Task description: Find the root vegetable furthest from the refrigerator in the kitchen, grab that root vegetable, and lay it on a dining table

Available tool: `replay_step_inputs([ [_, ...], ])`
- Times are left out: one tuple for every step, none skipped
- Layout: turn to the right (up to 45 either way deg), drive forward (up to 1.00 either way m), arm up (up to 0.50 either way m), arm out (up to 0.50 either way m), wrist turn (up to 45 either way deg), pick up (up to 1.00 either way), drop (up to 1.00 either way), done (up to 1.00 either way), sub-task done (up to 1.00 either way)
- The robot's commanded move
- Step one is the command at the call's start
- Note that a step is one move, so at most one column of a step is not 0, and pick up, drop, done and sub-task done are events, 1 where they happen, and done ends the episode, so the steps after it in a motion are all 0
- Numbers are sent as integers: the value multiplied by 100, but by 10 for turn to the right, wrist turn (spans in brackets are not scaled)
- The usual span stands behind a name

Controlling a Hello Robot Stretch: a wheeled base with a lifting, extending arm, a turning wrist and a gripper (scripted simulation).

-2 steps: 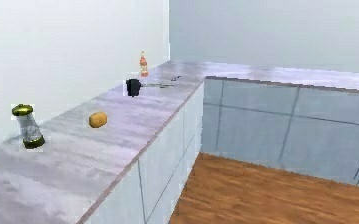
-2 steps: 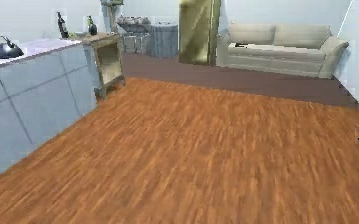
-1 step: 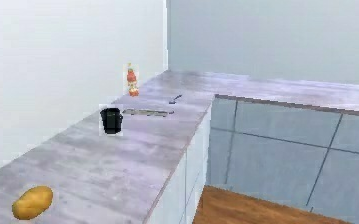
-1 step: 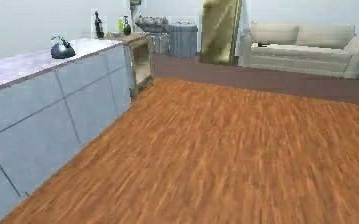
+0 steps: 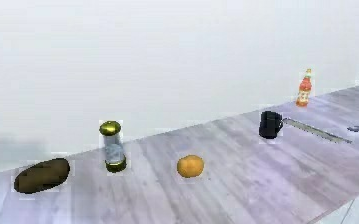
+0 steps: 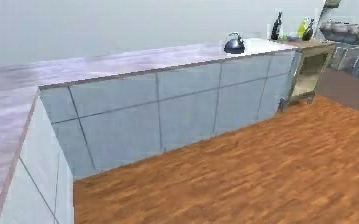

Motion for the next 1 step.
replay_step_inputs([
  [-450, 0, 0, 0, 0, 0, 0, 0, 0],
])
